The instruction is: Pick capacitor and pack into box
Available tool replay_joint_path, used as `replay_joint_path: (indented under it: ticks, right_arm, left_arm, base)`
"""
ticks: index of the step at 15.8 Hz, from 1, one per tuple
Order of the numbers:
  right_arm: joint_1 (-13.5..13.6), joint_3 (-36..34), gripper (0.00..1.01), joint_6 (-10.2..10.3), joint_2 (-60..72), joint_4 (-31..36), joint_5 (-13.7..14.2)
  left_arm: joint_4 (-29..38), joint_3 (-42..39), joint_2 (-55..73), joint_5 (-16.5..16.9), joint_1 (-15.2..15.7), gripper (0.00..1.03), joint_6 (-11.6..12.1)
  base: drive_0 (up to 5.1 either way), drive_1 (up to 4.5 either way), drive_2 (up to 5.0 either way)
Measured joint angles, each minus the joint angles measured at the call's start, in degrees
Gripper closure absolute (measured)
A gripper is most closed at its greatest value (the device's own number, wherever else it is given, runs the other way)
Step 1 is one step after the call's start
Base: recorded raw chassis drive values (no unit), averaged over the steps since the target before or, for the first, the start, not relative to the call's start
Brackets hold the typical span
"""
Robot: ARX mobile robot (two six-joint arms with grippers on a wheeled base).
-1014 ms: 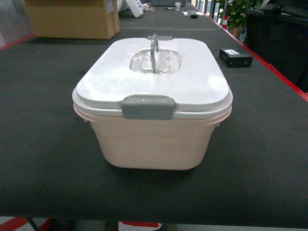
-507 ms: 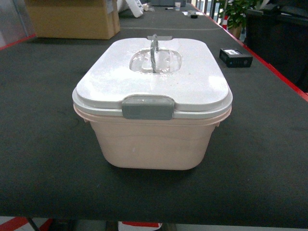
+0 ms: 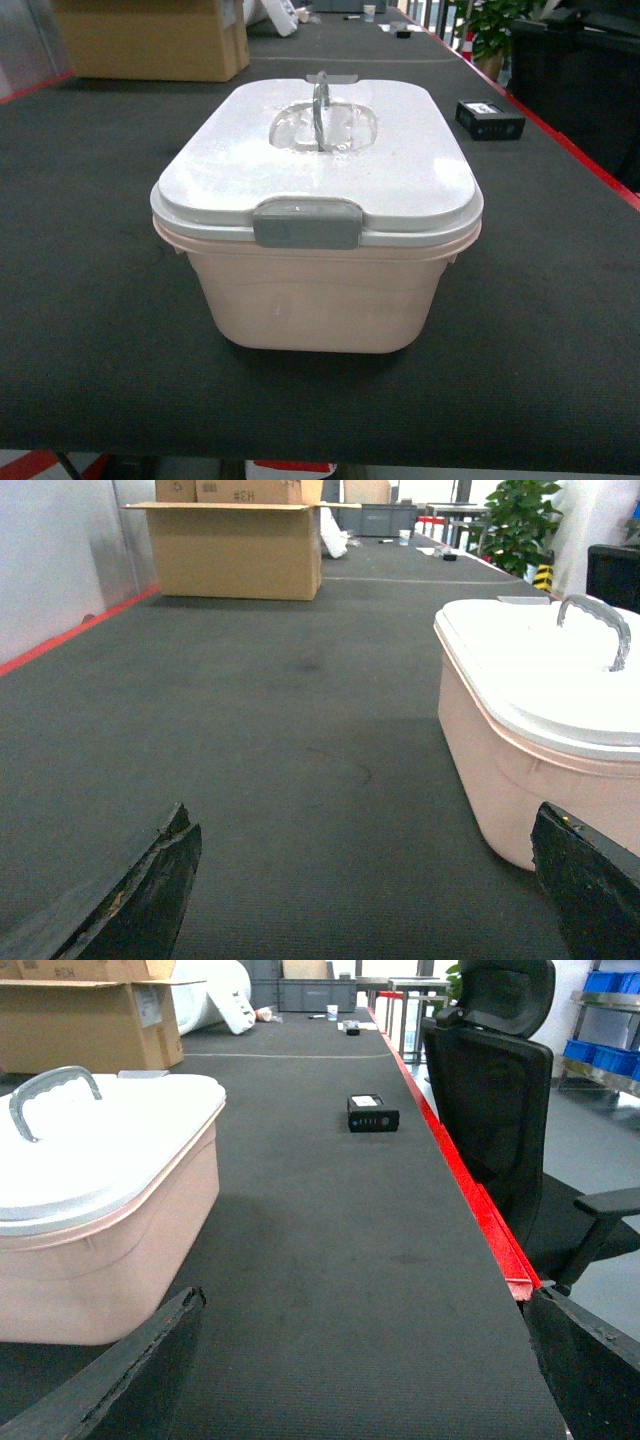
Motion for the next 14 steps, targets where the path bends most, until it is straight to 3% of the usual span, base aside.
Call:
replay_joint_path:
  ticks: [14]
  right_arm:
    - [0.0,0.0,0.03,0.0,0.0,0.0,0.0]
  left_arm:
    - [0.0,0.0,0.0,0.0,0.0,0.05,0.0]
  base:
    - [0.0,0.0,0.0]
